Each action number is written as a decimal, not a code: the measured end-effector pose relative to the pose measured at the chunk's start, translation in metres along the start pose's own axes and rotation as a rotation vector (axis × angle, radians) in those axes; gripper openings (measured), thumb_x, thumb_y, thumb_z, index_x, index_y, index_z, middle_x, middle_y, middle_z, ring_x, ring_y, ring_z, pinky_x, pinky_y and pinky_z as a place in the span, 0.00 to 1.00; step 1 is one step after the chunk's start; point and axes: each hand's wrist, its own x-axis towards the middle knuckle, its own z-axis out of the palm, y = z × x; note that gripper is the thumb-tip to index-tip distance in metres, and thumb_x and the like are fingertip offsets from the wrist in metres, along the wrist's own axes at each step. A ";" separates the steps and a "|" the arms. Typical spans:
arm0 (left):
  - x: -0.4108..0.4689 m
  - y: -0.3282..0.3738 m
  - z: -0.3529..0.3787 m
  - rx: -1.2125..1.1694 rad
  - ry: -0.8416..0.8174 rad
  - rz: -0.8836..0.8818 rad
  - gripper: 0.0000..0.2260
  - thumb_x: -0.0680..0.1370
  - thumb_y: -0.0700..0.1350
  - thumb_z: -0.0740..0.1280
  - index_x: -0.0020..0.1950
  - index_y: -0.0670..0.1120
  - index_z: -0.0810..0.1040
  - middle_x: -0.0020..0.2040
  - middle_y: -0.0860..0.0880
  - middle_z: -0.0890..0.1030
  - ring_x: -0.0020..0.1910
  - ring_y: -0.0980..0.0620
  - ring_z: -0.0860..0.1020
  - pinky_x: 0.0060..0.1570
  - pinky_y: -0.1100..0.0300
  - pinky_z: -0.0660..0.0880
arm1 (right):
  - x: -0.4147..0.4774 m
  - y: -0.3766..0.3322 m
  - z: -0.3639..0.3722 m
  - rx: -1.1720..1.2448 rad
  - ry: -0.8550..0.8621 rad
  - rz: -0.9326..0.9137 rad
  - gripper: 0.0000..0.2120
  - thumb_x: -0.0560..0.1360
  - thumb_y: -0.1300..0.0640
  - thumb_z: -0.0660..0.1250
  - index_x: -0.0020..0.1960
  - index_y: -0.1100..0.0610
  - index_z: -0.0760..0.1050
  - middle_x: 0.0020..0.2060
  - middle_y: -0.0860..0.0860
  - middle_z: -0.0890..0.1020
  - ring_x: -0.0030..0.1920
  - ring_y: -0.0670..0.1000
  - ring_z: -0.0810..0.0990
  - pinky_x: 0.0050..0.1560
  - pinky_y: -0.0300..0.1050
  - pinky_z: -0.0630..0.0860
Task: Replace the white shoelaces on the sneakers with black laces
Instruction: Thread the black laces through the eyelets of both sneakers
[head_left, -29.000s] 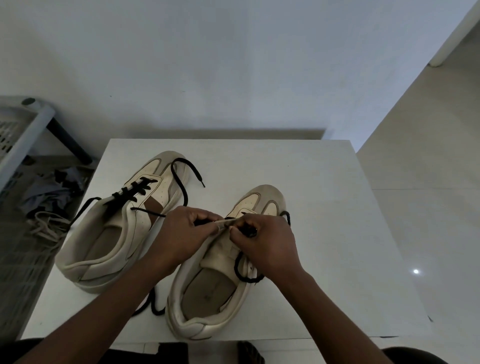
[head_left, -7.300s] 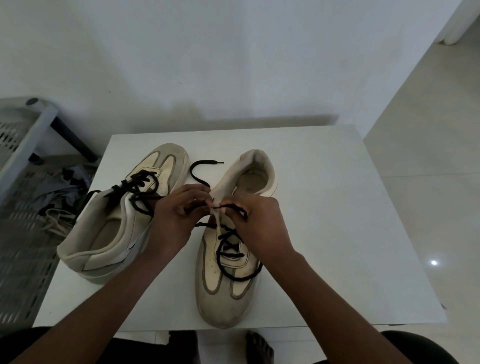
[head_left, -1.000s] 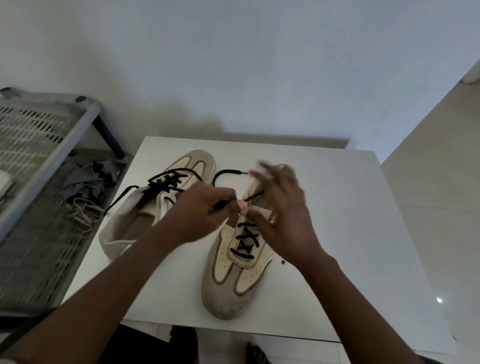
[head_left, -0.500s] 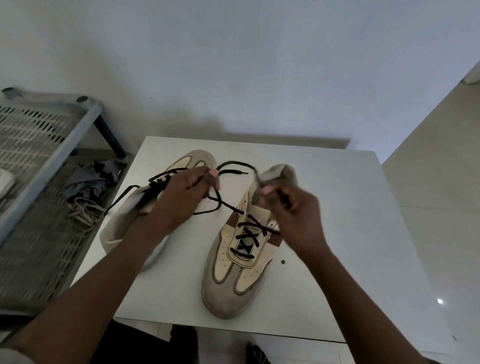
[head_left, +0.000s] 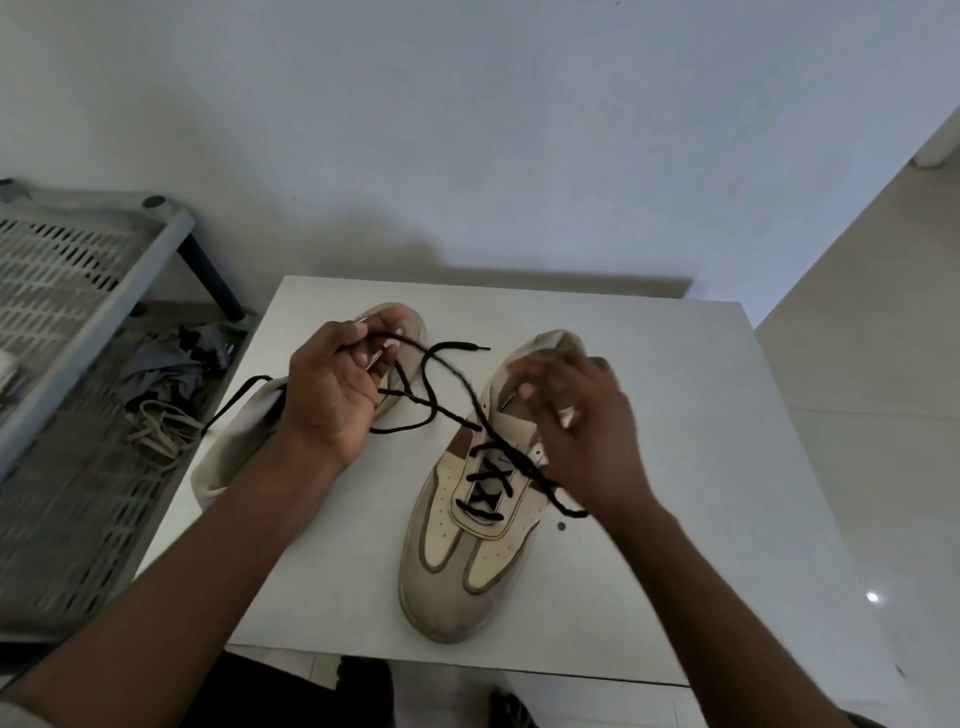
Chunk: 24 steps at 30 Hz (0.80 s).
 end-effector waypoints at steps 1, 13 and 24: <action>0.001 0.000 -0.001 -0.010 -0.007 0.003 0.18 0.75 0.38 0.56 0.29 0.45 0.78 0.42 0.46 0.84 0.47 0.49 0.80 0.51 0.61 0.75 | 0.003 0.007 -0.007 -0.027 -0.034 0.054 0.12 0.75 0.63 0.67 0.55 0.50 0.81 0.53 0.41 0.80 0.53 0.47 0.74 0.51 0.37 0.72; -0.024 -0.015 0.024 0.894 -0.266 -0.084 0.04 0.79 0.41 0.64 0.52 0.44 0.77 0.36 0.46 0.81 0.25 0.63 0.72 0.32 0.68 0.64 | 0.002 0.029 -0.017 -0.179 -0.385 0.069 0.09 0.71 0.53 0.74 0.51 0.44 0.82 0.50 0.33 0.77 0.50 0.41 0.68 0.44 0.30 0.62; -0.036 -0.062 0.030 1.440 -0.380 0.490 0.08 0.72 0.39 0.73 0.49 0.50 0.85 0.42 0.53 0.76 0.44 0.54 0.72 0.42 0.63 0.67 | 0.003 0.031 -0.034 0.095 -0.446 0.173 0.12 0.71 0.69 0.72 0.46 0.53 0.82 0.40 0.43 0.84 0.40 0.37 0.79 0.41 0.27 0.71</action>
